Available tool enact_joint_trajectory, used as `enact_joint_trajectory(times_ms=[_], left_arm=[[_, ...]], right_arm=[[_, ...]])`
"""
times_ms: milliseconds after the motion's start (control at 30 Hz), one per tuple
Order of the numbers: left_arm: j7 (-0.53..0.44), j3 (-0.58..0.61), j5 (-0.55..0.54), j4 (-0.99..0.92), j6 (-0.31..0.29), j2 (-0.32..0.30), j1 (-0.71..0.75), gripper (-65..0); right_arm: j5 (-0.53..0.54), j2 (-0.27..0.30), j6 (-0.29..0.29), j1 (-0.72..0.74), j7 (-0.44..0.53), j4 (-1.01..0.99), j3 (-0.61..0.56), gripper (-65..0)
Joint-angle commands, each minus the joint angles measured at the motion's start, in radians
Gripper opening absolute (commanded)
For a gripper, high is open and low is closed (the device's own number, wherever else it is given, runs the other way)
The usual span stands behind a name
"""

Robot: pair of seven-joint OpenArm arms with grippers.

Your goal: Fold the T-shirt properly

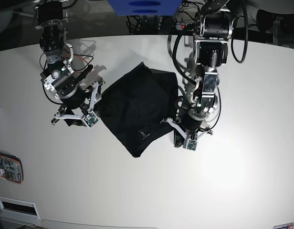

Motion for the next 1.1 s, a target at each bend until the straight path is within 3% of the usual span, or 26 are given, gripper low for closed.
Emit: enact_joint_trajectory(times_ms=[0, 233, 433, 700, 967, 1067], left_arm=[[0.09, 0.006, 0.026, -0.033, -0.004, 0.002, -0.01, -65.0], [0.09, 0.006, 0.022, -0.062, -0.004, 0.005, -0.03, -65.0], [0.09, 0.004, 0.025, -0.061, -0.004, 0.049, -0.03, -65.0], [0.09, 0.004, 0.025, -0.061, -0.004, 0.059, -0.033, -65.0], [0.091, 0.004, 0.025, -0.064, -0.004, 0.102, -0.052, -65.0], [0.091, 0.004, 0.025, -0.064, -0.004, 0.117, -0.062, -65.0]], right_arm=[[0.003, 0.007, -0.005, 0.012, 0.019, 0.016, 0.002, -36.1], [0.006, 0.006, -0.005, 0.015, 0.024, -0.003, -0.012, -36.1], [0.008, 0.006, -0.005, 0.018, 0.13, -0.159, -0.123, -36.1], [0.006, 0.006, -0.005, 0.008, 0.134, -0.161, -0.135, -36.1], [0.006, 0.006, -0.005, -0.212, 0.134, -0.057, -0.143, -36.1], [0.006, 0.006, -0.005, -0.217, 0.134, -0.058, -0.204, -36.1]])
